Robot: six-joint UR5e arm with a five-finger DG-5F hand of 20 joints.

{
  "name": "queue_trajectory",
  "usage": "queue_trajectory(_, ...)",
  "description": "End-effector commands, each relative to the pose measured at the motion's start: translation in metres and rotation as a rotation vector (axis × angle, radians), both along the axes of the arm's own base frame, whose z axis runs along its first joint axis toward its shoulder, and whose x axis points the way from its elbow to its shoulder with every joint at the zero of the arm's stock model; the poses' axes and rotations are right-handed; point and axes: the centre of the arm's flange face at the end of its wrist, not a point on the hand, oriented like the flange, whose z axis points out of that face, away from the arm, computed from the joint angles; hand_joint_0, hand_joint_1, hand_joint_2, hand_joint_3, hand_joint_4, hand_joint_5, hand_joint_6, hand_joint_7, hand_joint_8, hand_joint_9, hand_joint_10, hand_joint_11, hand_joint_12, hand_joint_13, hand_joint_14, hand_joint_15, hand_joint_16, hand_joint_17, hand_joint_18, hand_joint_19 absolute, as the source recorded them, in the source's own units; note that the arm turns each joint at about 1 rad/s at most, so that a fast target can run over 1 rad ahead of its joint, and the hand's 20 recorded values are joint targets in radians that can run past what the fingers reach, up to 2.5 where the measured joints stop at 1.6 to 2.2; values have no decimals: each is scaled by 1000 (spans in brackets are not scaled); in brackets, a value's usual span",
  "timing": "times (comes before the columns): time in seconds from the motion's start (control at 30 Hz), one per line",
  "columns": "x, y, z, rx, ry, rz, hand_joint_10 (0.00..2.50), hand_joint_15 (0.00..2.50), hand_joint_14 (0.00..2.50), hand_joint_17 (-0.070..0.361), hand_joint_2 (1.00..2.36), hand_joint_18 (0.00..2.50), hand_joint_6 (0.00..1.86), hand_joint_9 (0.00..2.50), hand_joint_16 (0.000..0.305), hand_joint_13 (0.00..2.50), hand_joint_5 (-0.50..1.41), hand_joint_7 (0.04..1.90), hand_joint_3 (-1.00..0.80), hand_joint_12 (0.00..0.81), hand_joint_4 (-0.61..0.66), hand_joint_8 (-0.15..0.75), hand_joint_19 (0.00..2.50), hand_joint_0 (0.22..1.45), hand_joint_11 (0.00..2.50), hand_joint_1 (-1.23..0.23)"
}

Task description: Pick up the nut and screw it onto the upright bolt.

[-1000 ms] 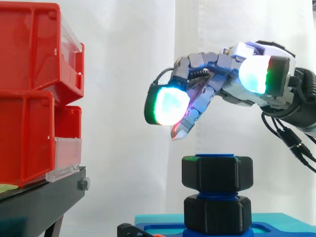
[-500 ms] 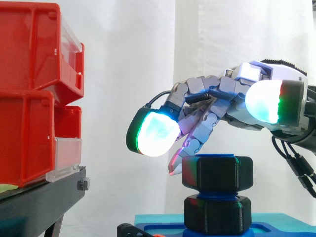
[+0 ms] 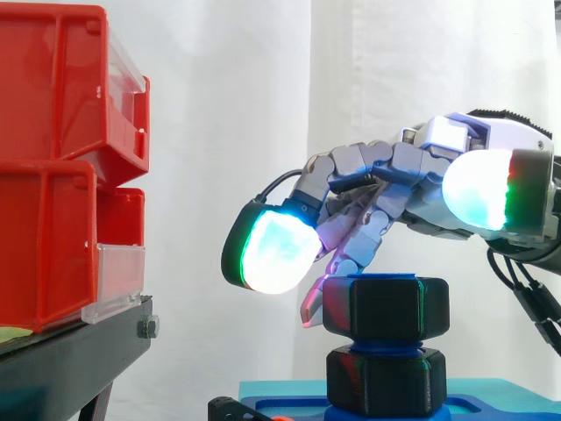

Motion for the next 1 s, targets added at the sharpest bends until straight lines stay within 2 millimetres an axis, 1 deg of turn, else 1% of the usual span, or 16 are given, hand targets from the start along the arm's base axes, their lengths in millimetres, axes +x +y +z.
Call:
queue_trajectory(0.0,-1,0,-1,0,8,0,0,0,0,59,1000,531,503,1001,26,777,-90,826,-500,200,225,254,84,496,0,-151)
queue_trajectory(0.2,-1,-1,-1,1,8,-1,0,0,0,58,1000,543,503,1015,26,793,-79,883,-500,197,245,259,95,498,0,-154)
queue_trajectory(0.27,-1,-2,-1,0,8,-3,0,0,0,58,1000,547,504,1016,26,802,-74,932,-500,199,262,258,100,499,0,-154)
queue_trajectory(0.33,-1,-4,-1,0,8,-6,0,0,0,58,1000,551,504,1022,26,804,-59,1040,-500,199,255,263,95,500,0,-157)
queue_trajectory(0.6,-3,-7,-3,0,25,-9,1,0,0,56,1000,562,504,1042,25,821,-46,1192,-500,195,258,264,105,506,0,-165)
queue_trajectory(0.67,-4,-8,-5,1,35,-11,0,0,0,56,1000,565,504,1044,25,821,-45,1229,-500,197,238,264,109,507,0,-166)
queue_trajectory(0.7,-4,-8,-4,-1,36,-11,0,0,0,56,1000,566,504,1048,25,824,-42,1275,-500,195,236,264,108,508,0,-168)
queue_trajectory(0.77,-4,-9,-4,1,37,-12,0,0,0,56,1000,568,504,1051,25,824,-42,1291,-500,199,225,264,112,509,3,-168)
queue_trajectory(0.83,-4,-11,-4,1,37,-15,0,0,0,55,1000,571,503,1057,25,831,-33,1382,-500,195,200,267,119,512,7,-173)
queue_trajectory(0.93,-5,-12,-5,0,38,-15,0,0,0,55,1000,578,502,1063,24,837,-26,1461,-500,196,189,269,122,513,5,-178)
queue_trajectory(0.97,-5,-18,-5,0,35,-21,0,0,0,55,1000,580,501,1063,24,839,-24,1471,-500,195,184,268,122,514,11,-178)
